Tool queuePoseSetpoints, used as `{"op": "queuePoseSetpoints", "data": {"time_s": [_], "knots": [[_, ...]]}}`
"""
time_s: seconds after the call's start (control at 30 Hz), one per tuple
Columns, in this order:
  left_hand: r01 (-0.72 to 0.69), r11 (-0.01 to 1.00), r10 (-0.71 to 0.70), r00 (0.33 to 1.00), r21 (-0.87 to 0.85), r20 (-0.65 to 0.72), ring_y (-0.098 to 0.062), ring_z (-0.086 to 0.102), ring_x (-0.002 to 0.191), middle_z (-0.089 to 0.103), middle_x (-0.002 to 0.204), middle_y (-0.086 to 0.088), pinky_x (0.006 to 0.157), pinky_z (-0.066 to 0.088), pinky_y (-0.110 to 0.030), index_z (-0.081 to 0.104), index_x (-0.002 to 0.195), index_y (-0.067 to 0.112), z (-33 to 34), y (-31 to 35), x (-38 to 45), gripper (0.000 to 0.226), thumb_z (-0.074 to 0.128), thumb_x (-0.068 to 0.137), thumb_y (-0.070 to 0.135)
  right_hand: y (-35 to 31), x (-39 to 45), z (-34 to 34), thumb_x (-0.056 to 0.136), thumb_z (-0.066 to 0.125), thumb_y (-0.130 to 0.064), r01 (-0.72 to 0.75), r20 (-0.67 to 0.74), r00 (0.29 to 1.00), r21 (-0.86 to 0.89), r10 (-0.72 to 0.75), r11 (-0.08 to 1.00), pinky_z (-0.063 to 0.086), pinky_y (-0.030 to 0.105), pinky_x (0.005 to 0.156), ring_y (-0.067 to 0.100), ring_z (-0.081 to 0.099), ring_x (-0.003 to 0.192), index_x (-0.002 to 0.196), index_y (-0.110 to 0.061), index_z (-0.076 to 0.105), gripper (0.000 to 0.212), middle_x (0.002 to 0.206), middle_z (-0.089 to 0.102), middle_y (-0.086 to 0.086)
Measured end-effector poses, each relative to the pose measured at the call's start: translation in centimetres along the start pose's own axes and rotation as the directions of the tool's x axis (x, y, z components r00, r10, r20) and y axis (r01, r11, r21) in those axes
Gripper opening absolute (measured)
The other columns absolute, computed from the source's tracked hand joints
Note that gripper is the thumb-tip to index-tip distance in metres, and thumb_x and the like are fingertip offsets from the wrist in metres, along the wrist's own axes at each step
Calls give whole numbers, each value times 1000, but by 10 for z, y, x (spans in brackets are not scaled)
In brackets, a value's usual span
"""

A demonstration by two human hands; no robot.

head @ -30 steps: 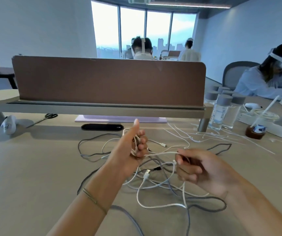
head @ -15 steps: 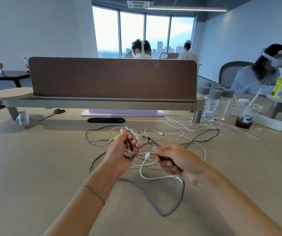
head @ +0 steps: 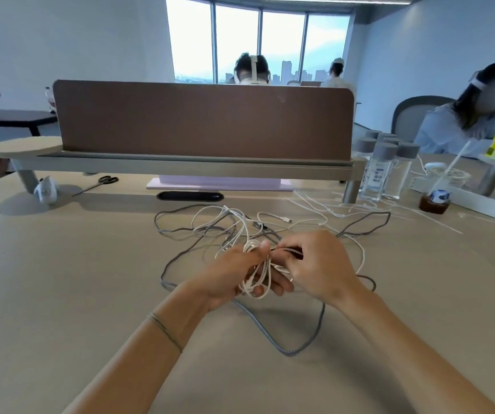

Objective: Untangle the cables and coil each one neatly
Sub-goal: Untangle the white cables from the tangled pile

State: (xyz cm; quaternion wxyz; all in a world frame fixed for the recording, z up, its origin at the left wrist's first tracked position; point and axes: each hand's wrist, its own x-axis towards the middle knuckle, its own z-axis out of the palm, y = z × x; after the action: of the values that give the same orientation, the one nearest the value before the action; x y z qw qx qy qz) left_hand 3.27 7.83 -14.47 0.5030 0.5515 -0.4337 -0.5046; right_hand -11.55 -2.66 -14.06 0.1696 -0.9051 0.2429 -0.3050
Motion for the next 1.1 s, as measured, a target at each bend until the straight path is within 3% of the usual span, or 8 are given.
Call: {"op": "queuePoseSetpoints", "data": {"time_s": [0.2,0.3,0.4,0.47,0.6,0.87,0.93,1.1], "knots": [[-24,999,21,996,37,90,-26,58,68,67,84,-21,57,43,-26,56,125,-12,-1,0,-3,64,41,100,45,11,-6,-9,75,66,-76,-41,-196,981,-136,14,990,40,32,49,14,50,50,56,-17,53,63,47,51,-5],[-53,995,42,991,89,127,-29,60,76,69,82,-20,70,40,-36,61,93,7,1,4,-7,46,38,104,45,10,-9,-11,78,55,-81,-14,-194,981,-84,-3,996,41,32,50,13,50,51,57,-19,56,65,48,52,-7],[-73,996,79,986,-44,149,-38,64,92,65,74,-19,83,47,-42,49,80,13,1,3,-7,40,32,108,37,16,-9,-16,92,59,-55,13,-125,992,-10,-15,1000,47,34,58,11,57,59,68,-24,67,41,56,61,-8],[-60,981,82,990,-185,115,-28,59,65,49,63,-9,64,49,-31,43,78,14,-1,1,-5,38,33,106,36,24,-8,-23,97,60,-37,14,-52,999,30,-13,999,47,33,64,11,60,62,70,-23,71,32,61,66,-6],[-23,984,34,998,-176,57,-12,14,53,18,67,1,45,12,-23,36,73,21,1,1,-4,47,40,99,60,32,-10,-39,100,58,-22,-60,16,998,68,59,996,44,25,70,6,61,74,71,-20,73,33,68,68,-8],[-131,991,128,984,-19,-128,-15,22,58,34,65,-2,52,18,-28,41,75,15,22,-2,-3,79,31,71,94,-16,-18,-34,103,56,-15,-161,224,975,656,13,738,37,21,55,14,42,54,87,-4,71,24,56,48,3],[-168,986,166,982,-12,-92,-20,39,62,48,70,-15,57,29,-31,54,83,-2,23,-2,-4,88,36,84,84,-29,-21,-19,98,64,-15,-149,239,971,661,-18,736,38,24,54,15,43,55,90,-1,68,16,61,50,14],[-290,897,238,953,-333,-188,-14,48,60,48,71,-2,58,43,-26,55,70,18,16,-4,-1,18,64,86,18,-38,-28,14,87,77,-26,-98,146,989,439,37,893,30,23,53,8,37,48,69,-15,60,26,48,44,-13]]}}
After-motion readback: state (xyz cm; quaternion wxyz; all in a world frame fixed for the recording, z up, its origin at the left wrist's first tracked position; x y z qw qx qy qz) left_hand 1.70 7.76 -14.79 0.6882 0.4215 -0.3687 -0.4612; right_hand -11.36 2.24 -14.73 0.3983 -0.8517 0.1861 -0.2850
